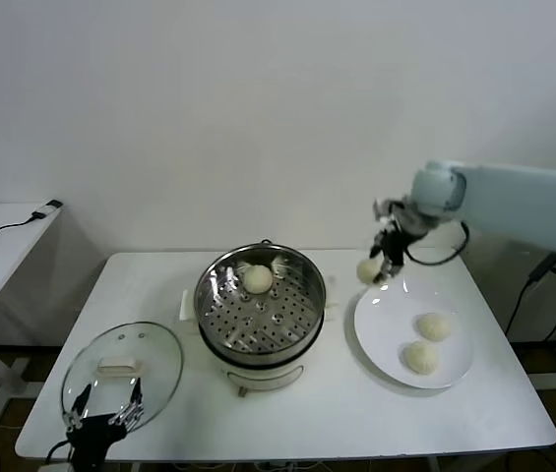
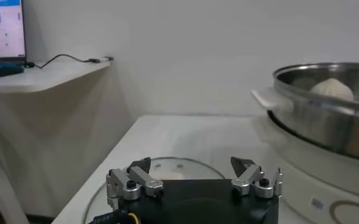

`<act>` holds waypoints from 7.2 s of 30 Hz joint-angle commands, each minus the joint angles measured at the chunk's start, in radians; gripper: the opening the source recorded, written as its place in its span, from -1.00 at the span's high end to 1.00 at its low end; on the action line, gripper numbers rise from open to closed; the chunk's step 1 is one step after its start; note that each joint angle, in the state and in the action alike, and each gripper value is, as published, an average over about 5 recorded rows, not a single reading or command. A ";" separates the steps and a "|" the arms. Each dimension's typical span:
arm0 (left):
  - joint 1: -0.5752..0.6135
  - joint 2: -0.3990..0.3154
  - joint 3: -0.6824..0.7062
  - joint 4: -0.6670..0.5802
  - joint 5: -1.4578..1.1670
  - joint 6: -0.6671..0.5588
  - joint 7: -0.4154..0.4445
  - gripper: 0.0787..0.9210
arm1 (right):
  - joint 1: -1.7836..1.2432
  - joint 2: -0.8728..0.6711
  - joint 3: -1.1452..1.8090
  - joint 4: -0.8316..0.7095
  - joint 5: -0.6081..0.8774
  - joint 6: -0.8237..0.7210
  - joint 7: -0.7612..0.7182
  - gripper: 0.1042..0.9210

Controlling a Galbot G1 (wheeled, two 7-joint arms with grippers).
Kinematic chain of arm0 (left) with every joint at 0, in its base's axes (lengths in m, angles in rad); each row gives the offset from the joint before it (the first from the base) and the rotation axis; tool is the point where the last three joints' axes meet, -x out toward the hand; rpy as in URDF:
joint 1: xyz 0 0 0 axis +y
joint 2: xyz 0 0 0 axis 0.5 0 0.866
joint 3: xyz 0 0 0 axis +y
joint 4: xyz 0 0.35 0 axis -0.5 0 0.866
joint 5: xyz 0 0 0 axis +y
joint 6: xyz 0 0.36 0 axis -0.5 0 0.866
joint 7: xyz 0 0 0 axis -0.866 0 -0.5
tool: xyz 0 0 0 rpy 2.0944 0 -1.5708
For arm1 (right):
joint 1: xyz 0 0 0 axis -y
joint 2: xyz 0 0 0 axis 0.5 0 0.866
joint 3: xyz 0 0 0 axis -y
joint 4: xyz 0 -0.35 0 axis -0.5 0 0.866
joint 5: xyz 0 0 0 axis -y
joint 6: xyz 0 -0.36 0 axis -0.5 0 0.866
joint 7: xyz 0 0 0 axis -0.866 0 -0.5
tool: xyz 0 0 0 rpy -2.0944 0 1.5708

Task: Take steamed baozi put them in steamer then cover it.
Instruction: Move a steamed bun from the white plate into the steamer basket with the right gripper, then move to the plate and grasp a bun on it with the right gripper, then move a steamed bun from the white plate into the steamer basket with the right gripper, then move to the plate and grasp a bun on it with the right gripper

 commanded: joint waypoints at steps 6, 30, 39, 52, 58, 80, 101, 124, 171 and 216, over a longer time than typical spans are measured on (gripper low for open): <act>-0.001 0.000 0.001 -0.021 0.003 0.002 0.002 -0.77 | 0.068 0.347 0.137 0.158 0.322 -0.163 0.168 -0.24; 0.003 -0.010 0.000 -0.022 0.020 -0.001 0.004 -0.77 | -0.322 0.631 0.089 -0.208 0.121 -0.195 0.301 -0.24; 0.007 -0.012 0.001 -0.023 0.020 -0.002 0.004 -0.77 | -0.312 0.593 0.100 -0.182 0.122 -0.194 0.307 -0.58; -0.003 -0.006 -0.004 -0.023 0.034 0.002 0.009 -0.77 | 0.104 0.010 -0.072 0.129 -0.034 0.059 -0.024 -0.76; -0.007 -0.001 -0.010 -0.023 0.033 0.004 0.010 -0.77 | 0.161 -0.291 -0.271 0.232 -0.236 0.130 -0.087 -0.76; 0.002 -0.017 -0.012 -0.023 0.046 0.004 0.009 -0.77 | -0.525 -0.434 0.143 0.031 -0.534 0.080 0.011 -0.76; 0.009 -0.018 -0.011 -0.023 0.052 0.001 0.006 -0.77 | -0.661 -0.359 0.276 -0.013 -0.527 0.024 0.084 -0.76; 0.012 -0.022 -0.002 -0.023 0.070 -0.007 0.006 -0.77 | -0.156 -0.273 0.054 0.012 -0.536 0.221 -0.093 -0.42; 0.033 -0.025 -0.007 -0.023 0.079 -0.019 0.003 -0.77 | -0.381 0.453 0.218 0.010 -1.001 0.698 -0.016 -0.43; 0.034 -0.030 -0.008 -0.023 0.086 -0.016 0.014 -0.77 | -0.501 -0.341 0.194 -0.248 -0.648 0.268 -0.159 -0.76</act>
